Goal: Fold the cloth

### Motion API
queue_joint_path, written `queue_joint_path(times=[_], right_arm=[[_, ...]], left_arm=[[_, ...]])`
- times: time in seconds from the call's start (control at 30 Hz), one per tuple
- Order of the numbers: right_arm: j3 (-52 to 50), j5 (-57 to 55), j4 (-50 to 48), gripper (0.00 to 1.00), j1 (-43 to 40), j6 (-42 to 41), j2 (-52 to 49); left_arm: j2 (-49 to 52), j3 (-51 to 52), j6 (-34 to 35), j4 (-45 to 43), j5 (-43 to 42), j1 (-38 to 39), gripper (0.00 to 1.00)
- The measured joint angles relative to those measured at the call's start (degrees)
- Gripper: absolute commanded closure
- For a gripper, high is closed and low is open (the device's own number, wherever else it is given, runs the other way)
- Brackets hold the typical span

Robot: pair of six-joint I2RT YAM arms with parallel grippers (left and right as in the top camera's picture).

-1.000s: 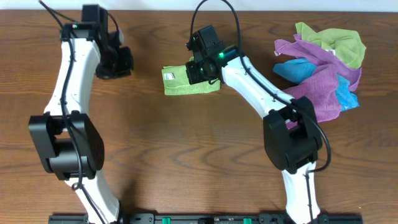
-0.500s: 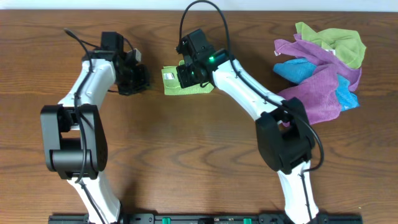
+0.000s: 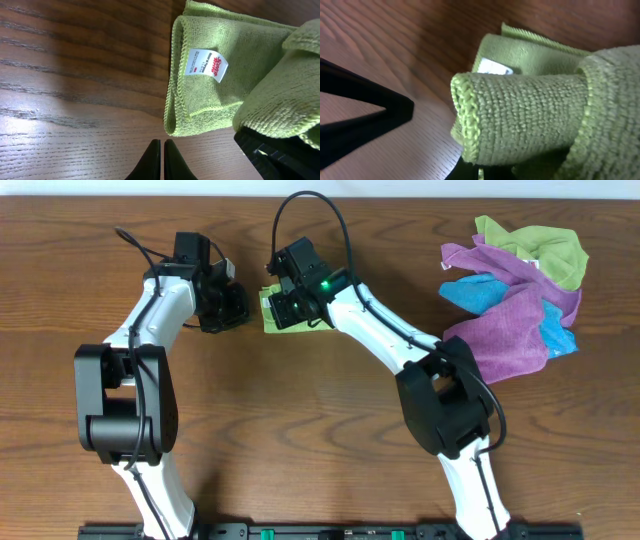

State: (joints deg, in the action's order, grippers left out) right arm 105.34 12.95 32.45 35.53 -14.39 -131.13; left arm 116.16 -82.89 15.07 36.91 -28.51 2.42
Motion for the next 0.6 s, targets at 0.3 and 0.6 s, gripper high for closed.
queue_joint_path(times=[0.3,0.6], right_arm=[[0.1,4.7,-3.0,0.37,0.3,0.5,0.0],[4.1,-0.7,2.8,0.97,-2.9,0.9,2.2]], left_arm=[[0.0,0.0,0.1,2.9,0.0,-2.0,0.94],[0.0,0.0,-0.2,4.5,-0.1,-8.0,0.94]])
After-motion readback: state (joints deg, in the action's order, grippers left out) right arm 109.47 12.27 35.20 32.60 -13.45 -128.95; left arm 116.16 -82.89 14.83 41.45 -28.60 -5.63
